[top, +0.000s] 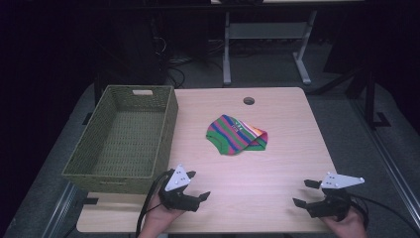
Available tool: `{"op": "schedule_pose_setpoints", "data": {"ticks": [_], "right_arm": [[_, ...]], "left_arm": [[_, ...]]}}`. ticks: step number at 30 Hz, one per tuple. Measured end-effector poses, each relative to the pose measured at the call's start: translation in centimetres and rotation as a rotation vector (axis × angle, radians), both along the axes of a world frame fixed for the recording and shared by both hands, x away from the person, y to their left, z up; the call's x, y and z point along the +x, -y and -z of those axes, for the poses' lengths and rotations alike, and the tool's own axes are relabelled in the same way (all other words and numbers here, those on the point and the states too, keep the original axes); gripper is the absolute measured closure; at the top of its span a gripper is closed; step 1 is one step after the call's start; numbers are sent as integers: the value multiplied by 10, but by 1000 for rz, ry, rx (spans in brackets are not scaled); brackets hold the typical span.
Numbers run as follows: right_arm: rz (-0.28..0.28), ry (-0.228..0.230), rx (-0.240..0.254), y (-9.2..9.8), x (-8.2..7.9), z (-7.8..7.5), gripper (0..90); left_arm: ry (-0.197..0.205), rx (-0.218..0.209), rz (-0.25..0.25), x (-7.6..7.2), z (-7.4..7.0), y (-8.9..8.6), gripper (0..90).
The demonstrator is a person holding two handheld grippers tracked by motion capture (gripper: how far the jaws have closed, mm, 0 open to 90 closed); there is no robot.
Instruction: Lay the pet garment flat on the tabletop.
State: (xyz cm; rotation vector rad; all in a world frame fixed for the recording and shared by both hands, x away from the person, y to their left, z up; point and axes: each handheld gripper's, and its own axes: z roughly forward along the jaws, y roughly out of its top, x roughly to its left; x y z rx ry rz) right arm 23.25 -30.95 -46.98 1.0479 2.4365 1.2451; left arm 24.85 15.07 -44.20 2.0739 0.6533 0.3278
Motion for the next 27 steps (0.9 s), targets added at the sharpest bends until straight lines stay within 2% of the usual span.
{"op": "schedule_pose_setpoints", "data": {"ticks": [6, 11, 19, 27], "right_arm": [[-20, 14, 16, -8, 4, -8, 153], [-47, 6, 39, -17, 13, -19, 152], [-104, -22, 4, -38, 40, -44, 143], [-128, -37, -12, -49, 66, -55, 143]], "left_arm": [[0, -1, 0, 0, 0, -1, 181], [0, -4, 4, 1, -1, -1, 181], [1, -4, 11, 0, -2, 0, 181], [2, -15, 3, 2, -3, -3, 181]]}}
